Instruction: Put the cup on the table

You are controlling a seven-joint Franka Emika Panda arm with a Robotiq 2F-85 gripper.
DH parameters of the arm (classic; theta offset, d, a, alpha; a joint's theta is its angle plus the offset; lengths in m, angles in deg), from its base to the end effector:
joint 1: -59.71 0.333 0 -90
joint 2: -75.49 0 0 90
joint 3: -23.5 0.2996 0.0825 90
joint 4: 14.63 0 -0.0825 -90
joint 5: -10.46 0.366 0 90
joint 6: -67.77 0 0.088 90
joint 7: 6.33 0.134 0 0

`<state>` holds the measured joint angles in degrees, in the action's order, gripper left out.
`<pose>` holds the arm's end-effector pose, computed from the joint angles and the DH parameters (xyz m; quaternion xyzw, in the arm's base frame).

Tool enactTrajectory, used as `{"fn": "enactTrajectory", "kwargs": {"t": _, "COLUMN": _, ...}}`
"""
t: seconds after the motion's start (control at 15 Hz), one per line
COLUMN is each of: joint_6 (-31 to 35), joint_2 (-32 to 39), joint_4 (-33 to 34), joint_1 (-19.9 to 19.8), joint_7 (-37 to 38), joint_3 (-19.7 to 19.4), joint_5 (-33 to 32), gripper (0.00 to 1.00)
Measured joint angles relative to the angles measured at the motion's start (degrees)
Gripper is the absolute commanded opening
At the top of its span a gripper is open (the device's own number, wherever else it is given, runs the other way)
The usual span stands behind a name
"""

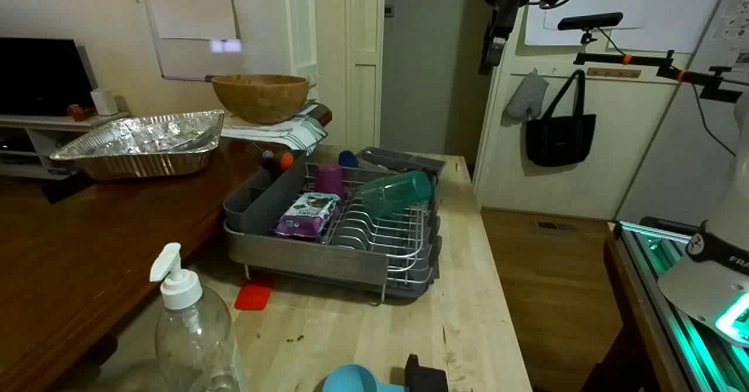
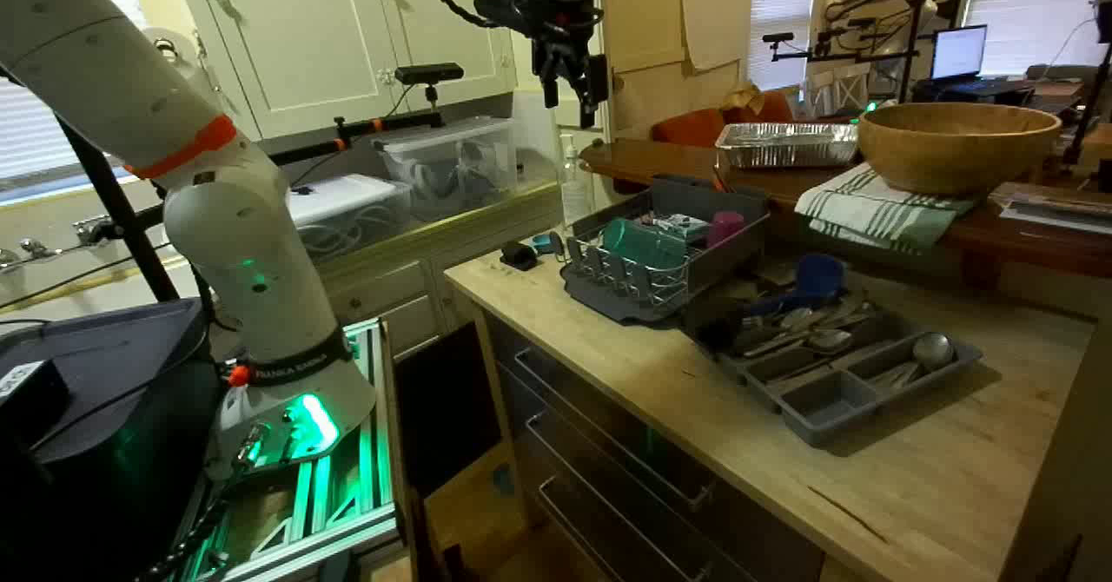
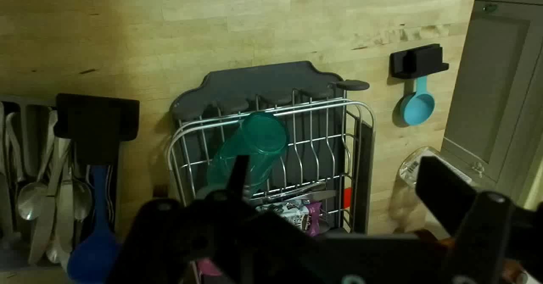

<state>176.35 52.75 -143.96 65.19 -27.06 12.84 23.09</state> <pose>0.4284 -0.0219 0.4857 -0.9842 -0.1071 -0.0431 0.1341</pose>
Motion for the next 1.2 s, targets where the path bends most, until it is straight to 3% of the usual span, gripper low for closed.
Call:
{"fn": "enactTrajectory", "kwargs": {"t": 0.73, "joint_6": 0.0, "joint_2": 0.0, "joint_4": 0.0, "joint_1": 0.0, "joint_7": 0.0, "joint_3": 0.0, "joint_5": 0.0, "gripper": 1.0}}
{"fn": "enactTrajectory", "kwargs": {"t": 1.0, "joint_6": 1.29, "joint_2": 0.52, "joint_4": -0.15, "joint_1": -0.69, "joint_7": 0.28, "joint_3": 2.19, "joint_5": -0.05, "gripper": 1.0}}
{"fn": "enactTrajectory", "kwargs": {"t": 1.2, "joint_6": 6.88, "joint_2": 3.21, "joint_4": -0.72, "joint_1": -0.71, "joint_7": 2.69, "joint_3": 5.14, "joint_5": -0.42, "gripper": 1.0}}
